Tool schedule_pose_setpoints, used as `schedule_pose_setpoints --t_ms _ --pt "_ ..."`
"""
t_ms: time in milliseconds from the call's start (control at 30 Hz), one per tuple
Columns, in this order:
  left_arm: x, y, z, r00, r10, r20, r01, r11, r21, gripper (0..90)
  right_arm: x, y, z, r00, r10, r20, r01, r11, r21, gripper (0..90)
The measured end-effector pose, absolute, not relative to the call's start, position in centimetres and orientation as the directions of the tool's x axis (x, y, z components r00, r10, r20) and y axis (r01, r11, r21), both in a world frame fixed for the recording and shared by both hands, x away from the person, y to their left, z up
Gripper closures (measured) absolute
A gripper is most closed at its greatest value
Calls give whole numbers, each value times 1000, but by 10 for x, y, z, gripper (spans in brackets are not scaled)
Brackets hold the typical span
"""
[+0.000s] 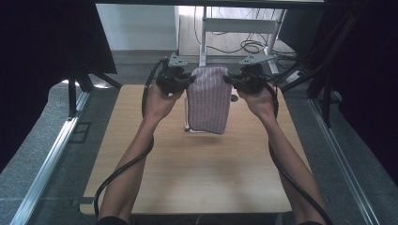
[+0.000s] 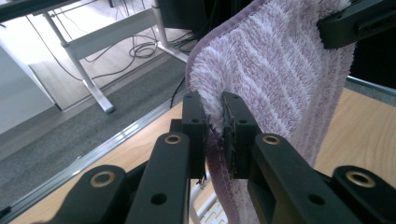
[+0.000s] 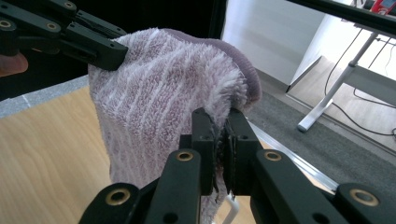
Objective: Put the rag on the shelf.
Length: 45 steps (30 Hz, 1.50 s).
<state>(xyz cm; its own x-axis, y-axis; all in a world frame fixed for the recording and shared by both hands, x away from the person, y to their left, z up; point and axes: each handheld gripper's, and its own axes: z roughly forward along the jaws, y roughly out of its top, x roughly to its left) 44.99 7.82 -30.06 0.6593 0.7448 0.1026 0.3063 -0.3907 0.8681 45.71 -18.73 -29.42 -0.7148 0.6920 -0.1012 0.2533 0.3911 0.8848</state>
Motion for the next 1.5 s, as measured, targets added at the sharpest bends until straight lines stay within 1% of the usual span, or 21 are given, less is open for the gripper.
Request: schedule_pose_setpoints --t_ms 333,567,667,833,1167,1333,1500 --pt "466 83 -284 639 761 113 304 -385 871 805 476 -179 -278 -701 703 -116 239 386 891 840" --pt "479 82 -280 620 776 117 313 -382 869 799 494 -177 -277 -691 716 -103 247 368 896 839" --pt "486 80 -281 602 787 137 310 -388 868 794 500 -177 -278 -688 719 -98 249 361 899 837" --pt "499 77 -289 573 806 146 319 -384 866 786 515 -175 -283 -676 732 -86 266 350 898 832" --pt "527 63 -314 497 829 257 325 -452 831 775 540 -169 -301 -654 752 -82 305 361 881 830" --pt "536 59 -326 489 833 259 349 -459 817 767 551 -168 -312 -646 760 -74 334 368 868 827" --pt "543 57 -340 500 828 254 397 -480 782 757 559 -167 -326 -640 766 -58 367 372 852 823"
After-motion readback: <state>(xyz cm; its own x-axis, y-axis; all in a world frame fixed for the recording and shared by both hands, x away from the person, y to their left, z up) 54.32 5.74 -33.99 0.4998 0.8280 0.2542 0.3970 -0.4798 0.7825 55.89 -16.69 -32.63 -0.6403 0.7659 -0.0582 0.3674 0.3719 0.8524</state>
